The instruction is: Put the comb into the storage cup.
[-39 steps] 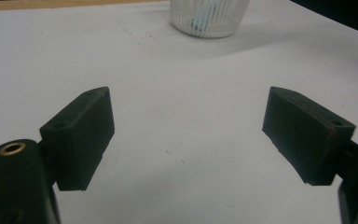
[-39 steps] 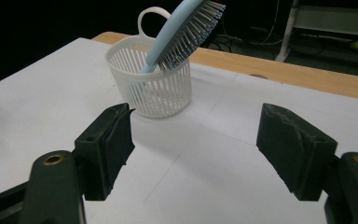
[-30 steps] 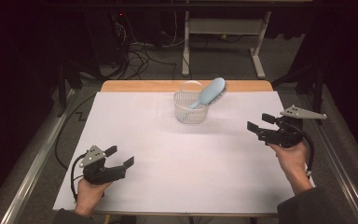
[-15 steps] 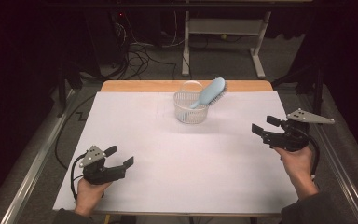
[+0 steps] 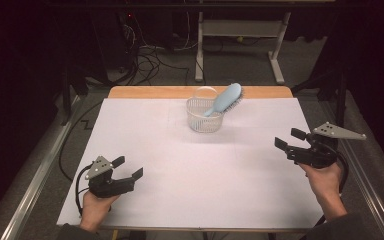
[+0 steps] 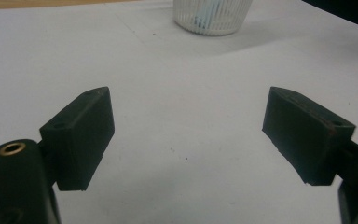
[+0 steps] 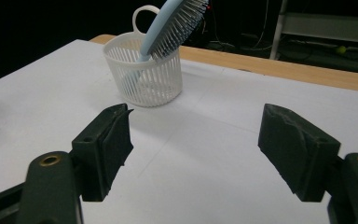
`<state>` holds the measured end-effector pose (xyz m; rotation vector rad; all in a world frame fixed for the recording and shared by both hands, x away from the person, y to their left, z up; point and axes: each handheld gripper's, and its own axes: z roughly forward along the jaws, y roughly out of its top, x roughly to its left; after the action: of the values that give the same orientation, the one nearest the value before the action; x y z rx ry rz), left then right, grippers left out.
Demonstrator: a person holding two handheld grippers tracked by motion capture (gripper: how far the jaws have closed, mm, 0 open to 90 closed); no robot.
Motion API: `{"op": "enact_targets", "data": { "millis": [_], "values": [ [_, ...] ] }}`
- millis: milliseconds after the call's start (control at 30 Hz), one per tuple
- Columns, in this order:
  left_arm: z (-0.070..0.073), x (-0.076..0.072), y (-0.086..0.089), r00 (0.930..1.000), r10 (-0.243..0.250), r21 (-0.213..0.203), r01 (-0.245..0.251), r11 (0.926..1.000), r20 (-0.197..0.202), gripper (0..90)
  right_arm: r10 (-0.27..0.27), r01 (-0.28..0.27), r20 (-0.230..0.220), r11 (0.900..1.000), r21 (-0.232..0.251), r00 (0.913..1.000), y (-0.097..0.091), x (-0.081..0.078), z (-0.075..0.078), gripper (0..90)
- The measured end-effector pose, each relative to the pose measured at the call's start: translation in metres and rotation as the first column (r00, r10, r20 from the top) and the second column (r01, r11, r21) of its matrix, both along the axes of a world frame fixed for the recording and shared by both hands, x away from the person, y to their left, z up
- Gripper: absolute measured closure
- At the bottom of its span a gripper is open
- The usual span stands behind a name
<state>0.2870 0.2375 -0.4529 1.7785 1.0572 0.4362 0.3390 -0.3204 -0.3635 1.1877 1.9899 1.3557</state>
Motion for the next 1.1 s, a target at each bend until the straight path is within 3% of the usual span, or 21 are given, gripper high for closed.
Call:
{"op": "enact_targets", "data": {
  "millis": [1100],
  "values": [
    [0.002, -0.002, 0.001, 0.9999, 0.004, -0.007, -0.004, 1.0, 0.01, 15.9, -0.014, 0.013, 0.021, 0.9988, 0.047, 0.9997, -0.016, -0.033, -0.014, 23.4]
  ]
}}
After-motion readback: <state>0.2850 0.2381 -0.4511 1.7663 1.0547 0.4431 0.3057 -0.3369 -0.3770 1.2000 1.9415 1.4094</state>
